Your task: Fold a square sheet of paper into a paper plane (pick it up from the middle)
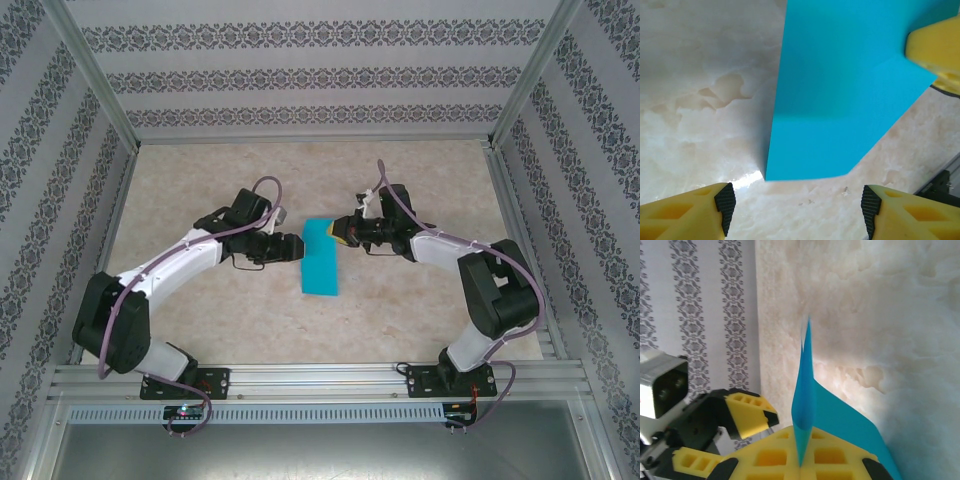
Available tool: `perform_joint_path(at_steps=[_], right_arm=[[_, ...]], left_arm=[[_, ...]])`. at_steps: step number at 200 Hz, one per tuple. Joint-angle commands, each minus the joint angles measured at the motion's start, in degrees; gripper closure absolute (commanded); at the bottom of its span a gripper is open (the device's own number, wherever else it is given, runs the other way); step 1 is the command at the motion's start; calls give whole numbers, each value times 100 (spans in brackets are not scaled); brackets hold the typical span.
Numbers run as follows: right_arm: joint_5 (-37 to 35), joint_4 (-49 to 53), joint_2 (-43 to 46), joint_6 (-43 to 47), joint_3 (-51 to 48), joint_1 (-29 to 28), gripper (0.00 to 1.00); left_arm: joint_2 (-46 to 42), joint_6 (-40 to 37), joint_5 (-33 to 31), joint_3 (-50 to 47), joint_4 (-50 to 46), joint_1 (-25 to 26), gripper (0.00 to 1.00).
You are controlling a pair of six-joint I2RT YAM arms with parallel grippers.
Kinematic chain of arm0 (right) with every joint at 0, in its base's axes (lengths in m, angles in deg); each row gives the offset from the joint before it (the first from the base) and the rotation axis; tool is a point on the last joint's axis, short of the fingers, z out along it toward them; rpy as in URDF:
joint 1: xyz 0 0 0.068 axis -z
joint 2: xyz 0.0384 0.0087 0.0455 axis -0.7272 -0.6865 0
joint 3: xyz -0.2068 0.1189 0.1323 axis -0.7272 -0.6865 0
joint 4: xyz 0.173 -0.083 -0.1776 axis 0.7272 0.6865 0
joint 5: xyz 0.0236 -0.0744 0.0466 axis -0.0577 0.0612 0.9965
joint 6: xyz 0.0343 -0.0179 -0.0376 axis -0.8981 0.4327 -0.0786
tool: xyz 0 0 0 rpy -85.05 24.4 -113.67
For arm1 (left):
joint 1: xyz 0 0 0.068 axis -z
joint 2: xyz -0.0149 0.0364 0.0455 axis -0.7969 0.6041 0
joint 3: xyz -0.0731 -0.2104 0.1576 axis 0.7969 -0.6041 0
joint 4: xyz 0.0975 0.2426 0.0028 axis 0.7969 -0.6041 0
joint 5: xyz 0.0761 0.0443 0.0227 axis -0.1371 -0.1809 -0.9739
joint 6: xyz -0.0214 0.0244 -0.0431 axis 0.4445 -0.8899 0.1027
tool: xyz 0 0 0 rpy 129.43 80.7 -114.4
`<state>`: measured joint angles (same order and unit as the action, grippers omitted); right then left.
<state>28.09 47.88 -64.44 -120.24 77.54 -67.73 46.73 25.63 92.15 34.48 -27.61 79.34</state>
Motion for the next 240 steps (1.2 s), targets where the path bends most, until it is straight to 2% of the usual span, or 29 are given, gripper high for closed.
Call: perform_joint_path(at_steps=[1,26,52,85,119,184,240], right_arm=[[289,-423,238,-534,80,97,100],[374,-640,322,-886,73,197,100],[352,-430,415,-805,117,220,100],[361,-851,460,-1183,-40,282,100],[352,-910,610,-1351,-33,308,100],[374,-1097,741,-1669,3,361,100],[345,-1169,790,-1767,-26,385,100]], left_arm=[[-272,311,347,-261,563,-61,28],[-368,426,514,-590,1006,-101,28],[-394,496,635,-821,1476,-136,27],[-452,619,795,-1093,2114,-158,26],[-246,849,1069,-1303,2690,-240,26],[-48,1204,1447,-1383,3382,-248,26],[134,1345,1765,-1276,3539,-247,28]])
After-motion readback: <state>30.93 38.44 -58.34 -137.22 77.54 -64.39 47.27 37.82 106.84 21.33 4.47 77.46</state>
